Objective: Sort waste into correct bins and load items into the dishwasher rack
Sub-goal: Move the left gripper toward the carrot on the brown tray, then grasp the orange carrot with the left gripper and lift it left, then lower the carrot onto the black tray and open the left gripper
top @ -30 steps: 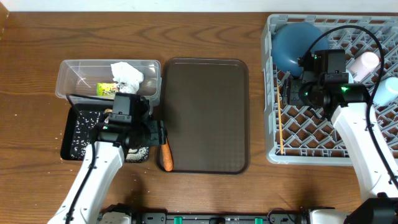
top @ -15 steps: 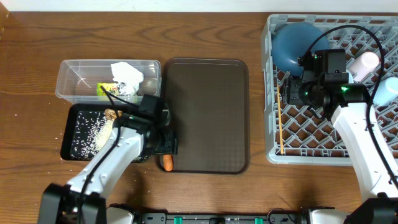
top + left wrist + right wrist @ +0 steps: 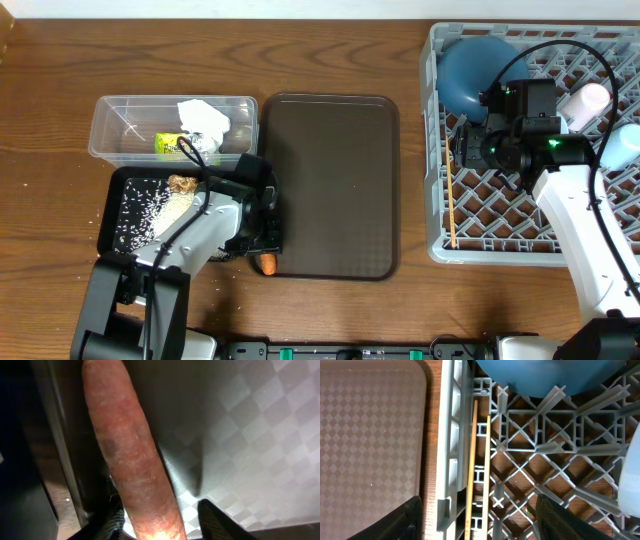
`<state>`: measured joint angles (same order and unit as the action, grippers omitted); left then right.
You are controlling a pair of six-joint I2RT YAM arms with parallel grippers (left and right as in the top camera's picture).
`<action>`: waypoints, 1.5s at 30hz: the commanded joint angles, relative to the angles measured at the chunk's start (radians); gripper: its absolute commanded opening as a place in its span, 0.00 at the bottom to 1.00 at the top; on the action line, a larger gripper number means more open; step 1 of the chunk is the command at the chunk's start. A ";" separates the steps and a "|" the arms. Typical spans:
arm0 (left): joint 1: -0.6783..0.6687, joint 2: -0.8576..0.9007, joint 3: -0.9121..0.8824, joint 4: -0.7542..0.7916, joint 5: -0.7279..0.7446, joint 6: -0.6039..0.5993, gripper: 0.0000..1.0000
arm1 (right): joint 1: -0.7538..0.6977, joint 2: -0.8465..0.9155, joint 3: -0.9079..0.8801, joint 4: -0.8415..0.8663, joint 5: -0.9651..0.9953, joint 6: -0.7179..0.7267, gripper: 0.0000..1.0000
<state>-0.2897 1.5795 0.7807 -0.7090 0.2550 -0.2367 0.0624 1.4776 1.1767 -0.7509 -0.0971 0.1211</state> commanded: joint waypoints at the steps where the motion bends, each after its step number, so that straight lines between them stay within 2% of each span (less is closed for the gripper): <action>1: 0.002 0.010 0.003 -0.004 -0.013 0.003 0.44 | 0.003 -0.021 -0.001 0.000 0.004 -0.003 0.69; 5: 0.002 0.010 0.005 0.008 -0.013 0.003 0.36 | 0.003 -0.021 0.000 0.000 0.003 -0.003 0.69; 15: 0.003 -0.027 0.071 0.010 -0.014 0.003 0.09 | 0.002 -0.021 -0.001 -0.001 0.022 -0.003 0.69; 19: 0.017 -0.085 0.097 -0.003 -0.019 0.003 0.09 | 0.002 -0.021 -0.001 -0.001 0.023 -0.003 0.68; 23: 0.076 -0.185 0.127 -0.028 -0.119 0.002 0.09 | 0.002 -0.021 -0.001 -0.001 0.026 -0.003 0.68; 26: 0.169 -0.270 0.132 -0.038 -0.201 -0.032 0.10 | 0.002 -0.021 0.000 -0.001 0.045 -0.003 0.68; 30: 0.325 -0.324 0.132 -0.038 -0.219 -0.072 0.10 | 0.002 -0.021 -0.001 -0.001 0.045 -0.003 0.68; 37: 0.547 -0.259 0.119 -0.011 -0.213 -0.149 0.10 | 0.002 -0.021 -0.001 -0.001 0.045 -0.003 0.69; 45: 0.600 -0.119 0.119 0.011 -0.215 -0.173 0.13 | 0.002 -0.021 0.000 -0.001 0.045 -0.003 0.69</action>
<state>0.3046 1.4269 0.8925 -0.7040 0.0517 -0.3893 0.0624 1.4776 1.1767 -0.7509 -0.0597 0.1215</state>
